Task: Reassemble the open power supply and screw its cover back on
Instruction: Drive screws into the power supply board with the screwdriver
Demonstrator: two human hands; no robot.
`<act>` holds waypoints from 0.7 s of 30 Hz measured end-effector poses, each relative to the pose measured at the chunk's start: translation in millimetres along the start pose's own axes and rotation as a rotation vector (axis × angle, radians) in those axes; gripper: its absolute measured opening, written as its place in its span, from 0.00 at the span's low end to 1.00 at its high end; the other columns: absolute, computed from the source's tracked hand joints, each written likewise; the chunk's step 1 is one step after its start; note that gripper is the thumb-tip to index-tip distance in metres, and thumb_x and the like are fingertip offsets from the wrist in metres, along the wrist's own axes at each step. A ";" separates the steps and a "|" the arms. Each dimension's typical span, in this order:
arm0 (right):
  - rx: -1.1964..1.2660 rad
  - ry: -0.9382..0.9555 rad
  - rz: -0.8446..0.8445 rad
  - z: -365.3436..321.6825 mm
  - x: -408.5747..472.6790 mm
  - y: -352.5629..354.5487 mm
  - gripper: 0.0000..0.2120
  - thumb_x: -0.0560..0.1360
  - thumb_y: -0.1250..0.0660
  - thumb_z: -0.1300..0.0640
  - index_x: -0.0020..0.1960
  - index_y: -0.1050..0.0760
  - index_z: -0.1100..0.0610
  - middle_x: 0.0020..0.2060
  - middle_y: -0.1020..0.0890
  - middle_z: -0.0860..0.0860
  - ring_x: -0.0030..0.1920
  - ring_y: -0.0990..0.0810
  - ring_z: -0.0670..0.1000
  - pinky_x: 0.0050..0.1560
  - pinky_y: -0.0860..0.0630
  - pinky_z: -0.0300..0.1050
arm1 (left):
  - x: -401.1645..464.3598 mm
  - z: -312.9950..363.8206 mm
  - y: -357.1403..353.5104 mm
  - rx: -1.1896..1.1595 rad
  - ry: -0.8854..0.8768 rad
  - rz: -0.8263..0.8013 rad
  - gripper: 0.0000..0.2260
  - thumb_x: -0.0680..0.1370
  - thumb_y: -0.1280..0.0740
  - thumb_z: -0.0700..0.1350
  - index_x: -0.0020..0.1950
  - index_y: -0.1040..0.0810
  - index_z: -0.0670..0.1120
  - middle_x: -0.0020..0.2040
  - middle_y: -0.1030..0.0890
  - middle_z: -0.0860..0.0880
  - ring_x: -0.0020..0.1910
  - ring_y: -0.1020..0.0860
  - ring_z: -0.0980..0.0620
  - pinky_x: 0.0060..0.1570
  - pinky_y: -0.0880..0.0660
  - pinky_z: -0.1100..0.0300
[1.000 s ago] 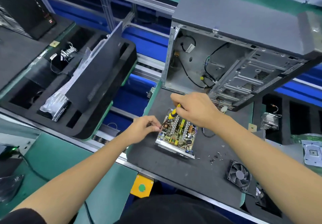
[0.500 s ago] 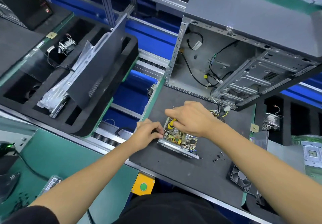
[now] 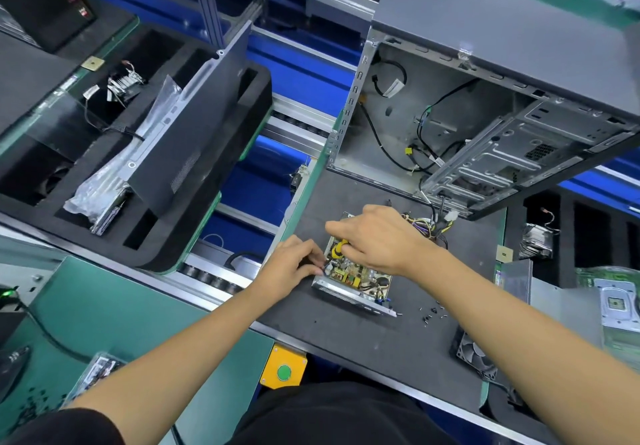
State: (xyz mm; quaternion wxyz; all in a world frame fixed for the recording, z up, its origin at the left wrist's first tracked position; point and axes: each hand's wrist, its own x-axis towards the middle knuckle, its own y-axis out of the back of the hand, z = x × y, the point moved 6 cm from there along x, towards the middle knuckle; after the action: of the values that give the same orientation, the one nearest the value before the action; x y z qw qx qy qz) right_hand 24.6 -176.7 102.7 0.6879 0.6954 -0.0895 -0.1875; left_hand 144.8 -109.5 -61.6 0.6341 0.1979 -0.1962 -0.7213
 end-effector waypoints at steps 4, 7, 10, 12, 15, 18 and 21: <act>0.006 0.000 -0.030 -0.5 2.4 -4.6 0.05 0.76 0.45 0.54 0.44 0.41 0.52 0.30 0.26 0.49 0.27 0.35 0.55 0.39 0.39 0.46 | -0.7 -5.7 0.0 0.040 0.009 0.035 0.11 0.74 0.23 0.49 0.49 0.23 0.59 0.45 0.19 0.64 0.52 0.27 0.62 0.54 0.39 0.72; -0.002 0.004 -0.044 -2.5 3.6 -10.4 0.04 0.76 0.46 0.53 0.45 0.39 0.53 0.31 0.25 0.49 0.28 0.33 0.55 0.40 0.34 0.47 | -2.1 -6.4 -1.6 0.059 0.010 0.046 0.12 0.74 0.23 0.51 0.50 0.25 0.60 0.45 0.18 0.64 0.50 0.24 0.61 0.57 0.38 0.67; -0.068 0.029 -0.014 -5.9 5.0 -11.9 0.06 0.75 0.43 0.53 0.45 0.39 0.53 0.32 0.24 0.49 0.28 0.35 0.55 0.37 0.39 0.46 | -5.0 -5.8 -4.9 0.048 0.017 0.071 0.16 0.73 0.22 0.50 0.50 0.28 0.61 0.43 0.17 0.64 0.48 0.21 0.62 0.58 0.40 0.69; -0.070 0.039 -0.005 -8.1 5.4 -11.6 0.07 0.75 0.41 0.53 0.45 0.40 0.52 0.32 0.23 0.49 0.28 0.37 0.55 0.38 0.42 0.45 | -7.2 -6.2 -7.3 0.051 0.036 0.091 0.18 0.73 0.22 0.52 0.49 0.30 0.64 0.43 0.17 0.65 0.48 0.21 0.63 0.57 0.42 0.72; -0.034 0.063 -0.012 -12.7 5.2 -14.9 0.06 0.76 0.44 0.53 0.45 0.41 0.51 0.33 0.23 0.49 0.29 0.36 0.55 0.38 0.41 0.45 | -9.5 -7.2 -9.3 0.094 0.040 0.132 0.16 0.73 0.25 0.58 0.49 0.32 0.66 0.43 0.17 0.67 0.47 0.22 0.63 0.56 0.42 0.71; -0.050 0.082 0.028 -16.3 5.2 -11.8 0.03 0.73 0.42 0.53 0.42 0.36 0.51 0.30 0.23 0.48 0.27 0.38 0.54 0.37 0.41 0.43 | -9.6 -11.7 -11.1 0.136 0.050 0.166 0.14 0.72 0.26 0.60 0.49 0.31 0.64 0.42 0.17 0.67 0.48 0.25 0.63 0.57 0.41 0.67; -0.026 0.119 0.020 -19.6 6.1 -13.3 0.03 0.73 0.43 0.53 0.42 0.35 0.51 0.30 0.23 0.48 0.26 0.29 0.55 0.38 0.42 0.42 | -7.8 -15.6 -14.2 0.147 0.074 0.170 0.14 0.72 0.24 0.58 0.49 0.26 0.60 0.42 0.18 0.68 0.49 0.26 0.63 0.56 0.39 0.64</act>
State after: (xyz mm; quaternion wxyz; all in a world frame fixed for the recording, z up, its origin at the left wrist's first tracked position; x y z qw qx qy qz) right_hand 35.9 -160.5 88.4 0.7029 0.6953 -0.0531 -0.1402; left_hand 142.2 -100.6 -82.1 0.6834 0.2531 -0.2410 -0.6410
